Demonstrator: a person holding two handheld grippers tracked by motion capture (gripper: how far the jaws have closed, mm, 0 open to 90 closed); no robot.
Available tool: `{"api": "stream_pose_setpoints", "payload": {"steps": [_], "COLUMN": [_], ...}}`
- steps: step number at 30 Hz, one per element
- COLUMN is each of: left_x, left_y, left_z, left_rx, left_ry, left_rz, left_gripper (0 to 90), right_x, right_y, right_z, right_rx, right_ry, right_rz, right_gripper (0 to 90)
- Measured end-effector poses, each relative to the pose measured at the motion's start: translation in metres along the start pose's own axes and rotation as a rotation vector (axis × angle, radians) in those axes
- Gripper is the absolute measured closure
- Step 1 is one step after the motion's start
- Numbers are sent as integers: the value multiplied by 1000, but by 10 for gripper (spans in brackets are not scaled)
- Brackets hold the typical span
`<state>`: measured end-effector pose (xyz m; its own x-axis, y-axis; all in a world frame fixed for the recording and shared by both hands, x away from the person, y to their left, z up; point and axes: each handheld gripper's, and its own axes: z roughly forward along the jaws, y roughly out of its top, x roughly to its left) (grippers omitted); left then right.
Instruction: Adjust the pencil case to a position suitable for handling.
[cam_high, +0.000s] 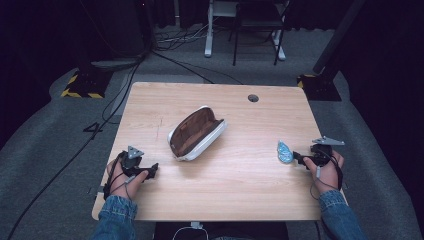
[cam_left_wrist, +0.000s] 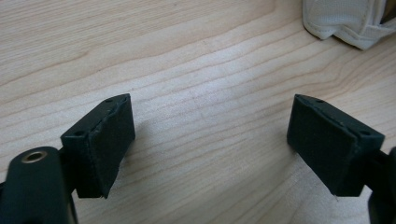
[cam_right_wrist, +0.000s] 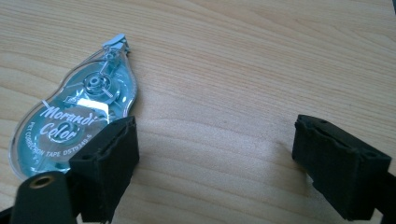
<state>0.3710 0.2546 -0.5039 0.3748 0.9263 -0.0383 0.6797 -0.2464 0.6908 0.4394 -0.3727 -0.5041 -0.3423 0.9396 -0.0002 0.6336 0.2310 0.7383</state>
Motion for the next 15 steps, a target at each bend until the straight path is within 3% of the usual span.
{"api": "stream_pose_setpoints", "payload": {"steps": [5, 15], "left_x": [2, -2], "left_y": [4, 14], "left_z": [-3, -19], "left_rx": [0, -36], "left_ry": [-15, -40], "left_rz": [-39, -45], "left_gripper": [211, 226], "right_x": [0, 0], "right_y": [0, 0], "right_z": [0, 0], "right_rx": [-2, -2], "right_ry": [4, 5], "right_rz": [-5, -5], "right_gripper": [148, 149]}}
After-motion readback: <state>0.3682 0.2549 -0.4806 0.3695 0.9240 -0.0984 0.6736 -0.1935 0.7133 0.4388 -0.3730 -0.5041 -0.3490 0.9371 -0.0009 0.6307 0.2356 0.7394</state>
